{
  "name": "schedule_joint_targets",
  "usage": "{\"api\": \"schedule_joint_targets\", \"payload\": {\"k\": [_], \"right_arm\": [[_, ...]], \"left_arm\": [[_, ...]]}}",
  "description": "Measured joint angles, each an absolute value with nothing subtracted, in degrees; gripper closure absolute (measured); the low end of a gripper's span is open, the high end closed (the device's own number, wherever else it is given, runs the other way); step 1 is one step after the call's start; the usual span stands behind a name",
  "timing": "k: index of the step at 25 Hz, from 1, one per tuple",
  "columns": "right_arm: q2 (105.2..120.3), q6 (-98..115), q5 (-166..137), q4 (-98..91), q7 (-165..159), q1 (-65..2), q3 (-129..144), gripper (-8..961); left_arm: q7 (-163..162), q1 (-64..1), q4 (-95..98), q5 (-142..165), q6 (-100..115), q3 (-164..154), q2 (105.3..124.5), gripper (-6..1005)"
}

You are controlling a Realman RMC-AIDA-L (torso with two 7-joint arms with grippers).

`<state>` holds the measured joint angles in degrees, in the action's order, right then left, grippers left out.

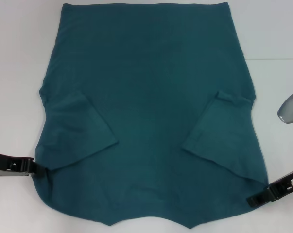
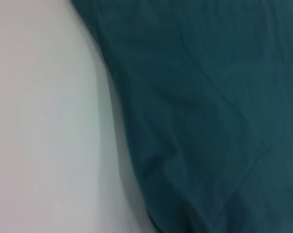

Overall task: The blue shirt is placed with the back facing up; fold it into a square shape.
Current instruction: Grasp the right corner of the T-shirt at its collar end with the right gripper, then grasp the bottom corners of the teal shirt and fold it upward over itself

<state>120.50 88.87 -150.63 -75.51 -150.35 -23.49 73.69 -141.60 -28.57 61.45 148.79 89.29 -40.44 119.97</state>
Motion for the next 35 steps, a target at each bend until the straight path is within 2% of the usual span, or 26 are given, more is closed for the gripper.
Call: {"api": "schedule_joint_targets", "payload": {"k": [9, 15, 20, 31, 35], "right_arm": [[120.43, 89.11, -148.29, -75.93, -149.77, -23.55, 73.93, 222], [120.26, 89.54, -148.27, -75.31, -149.39, -23.71, 73.97, 277], [120.16, 90.03, -148.27, -75.05, -149.11, -23.84, 73.69, 476], [120.14, 88.98, -148.3, -74.76, -149.03, -24.47, 73.47, 718], [120.05, 88.93, -148.3, -74.71, -148.67, -24.58, 73.3, 857]], "left_arm": [[-141.13, -28.59, 61.43, 148.79, 89.29, -40.23, 120.04, 979], [-140.91, -28.52, 61.43, 148.78, 89.3, -40.13, 120.06, 979], [-140.54, -28.45, 61.43, 148.68, 89.35, -40.06, 120.07, 979], [-139.67, -28.2, 61.4, 148.53, 89.25, -39.98, 120.3, 978], [-139.5, -28.13, 61.36, 148.46, 88.95, -39.99, 120.25, 977]]}}
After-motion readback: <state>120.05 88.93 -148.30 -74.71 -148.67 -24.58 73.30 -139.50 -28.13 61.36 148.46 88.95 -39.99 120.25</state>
